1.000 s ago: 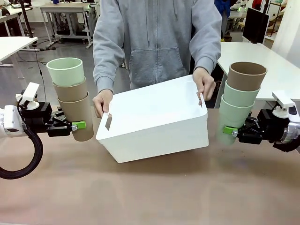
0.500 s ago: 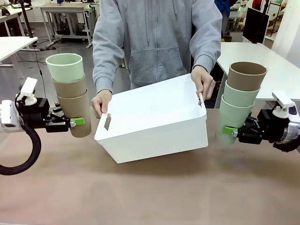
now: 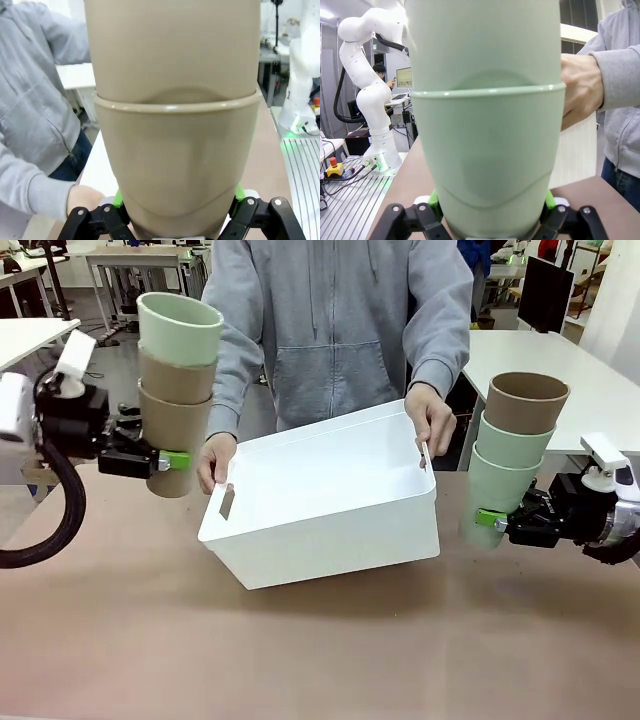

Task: Stack the cups and store them in the basket.
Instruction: Place the stack of Reusable plastic cups into the Pantry Basket.

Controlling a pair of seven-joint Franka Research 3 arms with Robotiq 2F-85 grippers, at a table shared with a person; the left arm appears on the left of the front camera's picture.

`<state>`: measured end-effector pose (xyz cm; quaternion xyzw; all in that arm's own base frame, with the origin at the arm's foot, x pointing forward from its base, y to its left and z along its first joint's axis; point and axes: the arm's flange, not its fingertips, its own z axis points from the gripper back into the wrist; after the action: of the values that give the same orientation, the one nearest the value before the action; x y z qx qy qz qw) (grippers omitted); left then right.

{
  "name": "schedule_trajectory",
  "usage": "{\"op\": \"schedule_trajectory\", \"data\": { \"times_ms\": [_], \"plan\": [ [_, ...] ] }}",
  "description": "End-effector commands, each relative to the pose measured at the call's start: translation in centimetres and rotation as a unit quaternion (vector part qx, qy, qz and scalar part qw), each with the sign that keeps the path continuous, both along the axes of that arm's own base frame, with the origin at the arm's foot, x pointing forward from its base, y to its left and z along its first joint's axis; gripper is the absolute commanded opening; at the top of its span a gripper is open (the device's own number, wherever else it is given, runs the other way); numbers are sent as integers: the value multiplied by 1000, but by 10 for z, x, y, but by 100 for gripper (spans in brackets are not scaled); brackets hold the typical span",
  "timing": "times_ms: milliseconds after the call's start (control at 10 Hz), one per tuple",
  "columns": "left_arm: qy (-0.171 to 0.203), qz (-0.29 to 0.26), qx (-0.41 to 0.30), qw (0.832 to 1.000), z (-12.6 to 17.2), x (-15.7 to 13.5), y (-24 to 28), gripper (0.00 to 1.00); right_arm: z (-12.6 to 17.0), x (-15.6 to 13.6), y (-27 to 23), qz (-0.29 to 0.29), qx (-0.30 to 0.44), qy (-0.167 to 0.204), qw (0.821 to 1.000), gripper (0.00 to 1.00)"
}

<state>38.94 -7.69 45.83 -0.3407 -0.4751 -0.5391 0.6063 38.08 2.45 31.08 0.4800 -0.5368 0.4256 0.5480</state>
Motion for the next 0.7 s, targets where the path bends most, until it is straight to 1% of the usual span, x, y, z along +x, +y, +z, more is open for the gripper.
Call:
{"op": "schedule_trajectory", "data": {
  "times_ms": [0,200,400,600],
  "plan": [
    [15,-6,72,997,22,3,-28,84,5,0,0,0,0,-6,1000,84],
    [16,11,157,987,29,12,-69,84,5,0,0,0,0,-6,1000,84],
    [24,23,231,972,22,29,-111,84,5,0,0,0,0,-6,1000,84],
    [33,31,290,956,9,48,-142,84,5,0,0,0,0,-6,1000,84]
  ]
}}
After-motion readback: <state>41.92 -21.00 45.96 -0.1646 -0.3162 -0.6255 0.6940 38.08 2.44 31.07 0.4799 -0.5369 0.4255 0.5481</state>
